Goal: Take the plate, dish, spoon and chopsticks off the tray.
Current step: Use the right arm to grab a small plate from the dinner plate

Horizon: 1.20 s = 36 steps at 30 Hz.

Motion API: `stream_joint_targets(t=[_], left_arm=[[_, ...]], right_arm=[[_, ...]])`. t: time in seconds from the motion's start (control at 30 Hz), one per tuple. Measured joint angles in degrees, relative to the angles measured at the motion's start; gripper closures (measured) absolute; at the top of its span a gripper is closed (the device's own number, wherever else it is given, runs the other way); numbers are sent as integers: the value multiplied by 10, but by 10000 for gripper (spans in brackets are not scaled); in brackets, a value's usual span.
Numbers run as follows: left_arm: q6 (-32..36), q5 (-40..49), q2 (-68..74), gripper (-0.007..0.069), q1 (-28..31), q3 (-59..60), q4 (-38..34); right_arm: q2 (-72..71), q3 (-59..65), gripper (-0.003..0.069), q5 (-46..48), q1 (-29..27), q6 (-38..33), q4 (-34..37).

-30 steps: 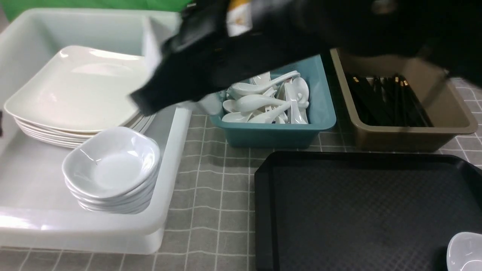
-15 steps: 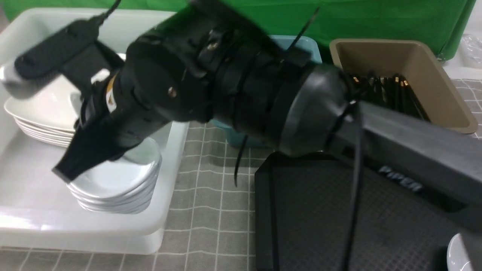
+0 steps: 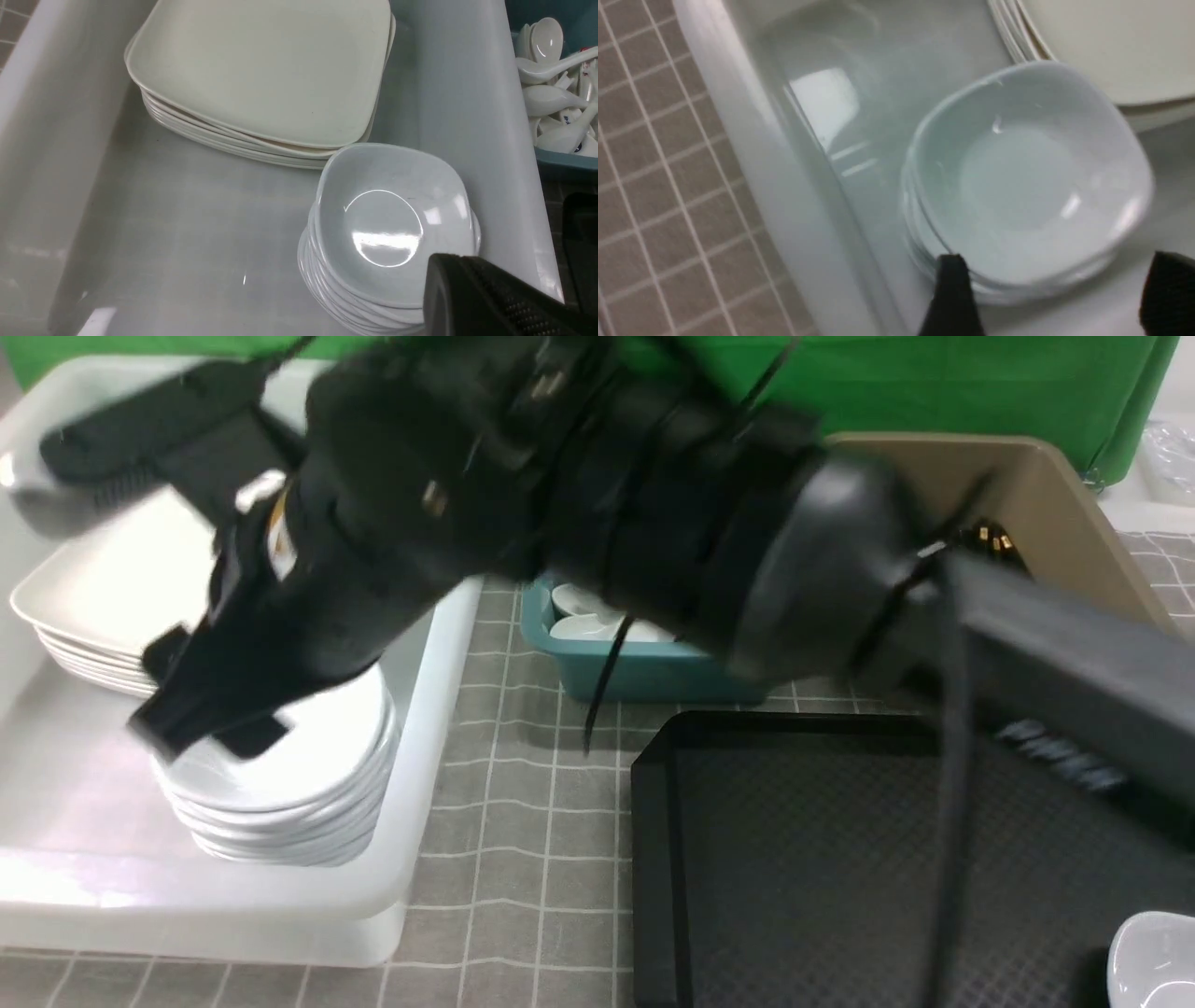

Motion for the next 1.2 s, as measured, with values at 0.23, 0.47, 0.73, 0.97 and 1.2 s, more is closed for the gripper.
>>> stream_joint_targets(t=[0.23,0.47,0.73,0.97,1.2], left_arm=[[68,6,6,622,-43,0,-90],[118,25,39,622,-144,0,-126],[123,25,85,622,-241,0,-120],[123,25,111,622,-273,0,-110],[123,24,112,622,-273,0,-99]], right_arm=[[-90,39,589,124,-67,-1,-121],[-229,279,624,123,-212,37,-112],[-317,602,361,85,-364,128,-112],[-320,791,17,-42,-396,168,-78],[-321,849,98,-112,-396,188,-78]])
